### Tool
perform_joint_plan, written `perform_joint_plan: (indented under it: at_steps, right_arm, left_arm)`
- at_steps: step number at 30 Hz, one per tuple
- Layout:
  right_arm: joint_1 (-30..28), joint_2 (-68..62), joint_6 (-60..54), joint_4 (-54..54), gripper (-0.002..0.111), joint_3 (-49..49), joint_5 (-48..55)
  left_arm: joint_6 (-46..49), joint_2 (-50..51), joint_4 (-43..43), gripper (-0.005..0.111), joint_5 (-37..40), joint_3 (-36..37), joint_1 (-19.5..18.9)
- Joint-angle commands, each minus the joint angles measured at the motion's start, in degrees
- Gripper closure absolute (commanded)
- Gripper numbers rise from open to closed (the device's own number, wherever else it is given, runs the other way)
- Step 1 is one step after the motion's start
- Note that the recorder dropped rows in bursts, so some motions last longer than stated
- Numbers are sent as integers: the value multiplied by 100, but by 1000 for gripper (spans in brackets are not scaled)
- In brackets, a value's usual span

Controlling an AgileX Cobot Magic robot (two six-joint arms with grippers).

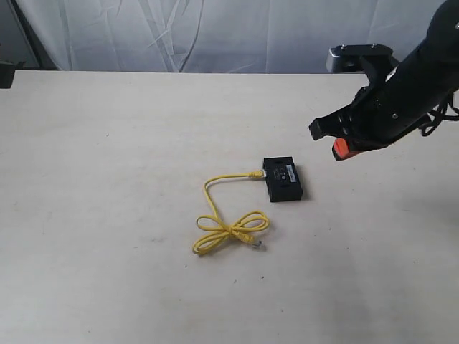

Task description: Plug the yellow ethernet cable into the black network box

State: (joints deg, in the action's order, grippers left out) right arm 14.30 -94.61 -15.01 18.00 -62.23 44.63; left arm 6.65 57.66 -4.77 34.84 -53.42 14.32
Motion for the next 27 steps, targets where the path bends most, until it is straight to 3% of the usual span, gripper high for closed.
perform_joint_plan:
  at_steps: [1, 7, 16, 23, 27]
  right_arm:
    - [4, 429, 248, -354, 109, 16, 486]
    - [4, 790, 625, -859, 109, 16, 737]
    - [-8, 1138, 781, -1056, 109, 57, 696]
    - [-658, 1668, 987, -1025, 109, 681, 420]
    - [-1166, 2655, 1086, -1063, 109, 1153, 416]
  left_arm:
    - [-50, -91, 134, 107, 40, 41, -13]
    - [-50, -91, 174, 107, 130, 41, -13]
    - [-499, -3, 339, 107, -585, 741, -13]
    - [-499, 364, 313, 107, -471, 773, -13]
    - [-499, 332, 614, 107, -131, 773, -13]
